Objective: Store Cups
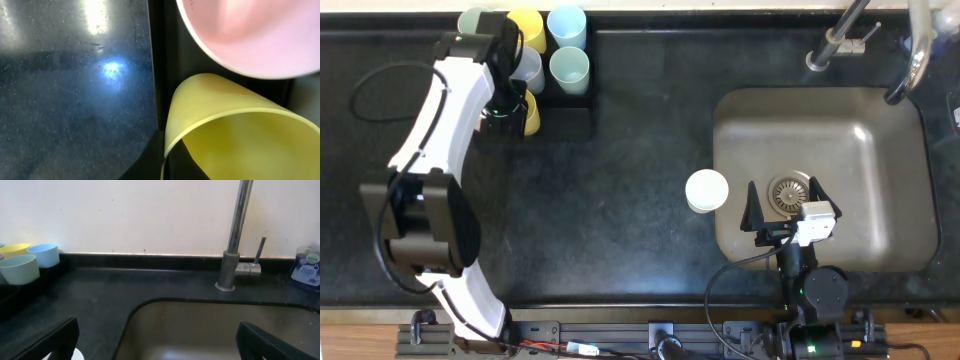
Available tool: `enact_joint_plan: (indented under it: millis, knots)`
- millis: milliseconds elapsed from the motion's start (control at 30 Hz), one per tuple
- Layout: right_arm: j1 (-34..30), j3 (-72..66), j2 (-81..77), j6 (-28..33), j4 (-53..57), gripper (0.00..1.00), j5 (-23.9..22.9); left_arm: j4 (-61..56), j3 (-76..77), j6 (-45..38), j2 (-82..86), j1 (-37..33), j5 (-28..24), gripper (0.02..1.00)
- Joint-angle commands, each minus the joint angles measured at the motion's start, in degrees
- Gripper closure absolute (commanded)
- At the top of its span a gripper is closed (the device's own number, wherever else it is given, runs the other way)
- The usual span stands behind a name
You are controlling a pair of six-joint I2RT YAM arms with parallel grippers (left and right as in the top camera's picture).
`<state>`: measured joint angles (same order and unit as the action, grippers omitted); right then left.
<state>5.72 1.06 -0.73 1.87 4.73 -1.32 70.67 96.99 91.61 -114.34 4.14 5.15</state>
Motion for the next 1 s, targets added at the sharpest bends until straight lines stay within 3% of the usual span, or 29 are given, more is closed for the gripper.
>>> enact_joint_plan:
  millis: [33, 133, 333, 467, 533, 600, 667, 733, 833, 1000]
  knots:
    - [0.37, -0.79, 0.48, -0.17, -0.28, 0.005, 0.39, -0.04, -0.57, 1.22, -0.77, 0.04, 0.92, 0.855]
    - [0.37, -0.79, 0.48, -0.17, -0.28, 0.003, 0.39, -0.11, -0.55, 1.25, -0.35, 0.04, 0.92, 0.726]
    - [0.37, -0.79, 0.48, -0.17, -0.28, 0.003, 0.39, 0.7, -0.57, 0.26, 8.59, 0.04, 1.84, 0.347]
    - [0.37, -0.79, 0.48, -0.17, -0.28, 0.005, 0.39, -2.43, -0.57, -5.68, 19.47, 0.68, 7.15, 0.169]
    - [0.37, -0.79, 0.48, -0.17, -0.28, 0.005, 0.39, -8.98, -0.63, -15.56, 25.68, 1.51, 11.85, 0.086]
    - [0.37, -0.79, 0.48, -0.17, -0.28, 0.003, 0.39, -20.79, -1.77, -33.77, 31.3, 2.34, 14.47, 0.02]
    - [0.37, -0.79, 0.48, -0.17, -0.28, 0.003, 0.39, -34.62, -5.03, -53.11, 36.54, 2.89, 13.35, 0.02]
    - [0.37, -0.79, 0.48, -0.17, -0.28, 0.005, 0.39, -47.87, -10.82, -68.28, 42.34, 2.84, 8.52, 0.02]
    - [0.37, -0.79, 0.48, -0.17, -0.28, 0.003, 0.39, -62.93, -22.23, -79.1, 50.71, 1.38, 2.34, 0.018]
    - [0.37, -0.79, 0.48, -0.17, -0.28, 0.003, 0.39, -79.56, -43.52, -85.55, 63.6, -0.83, -5.42, 0.018]
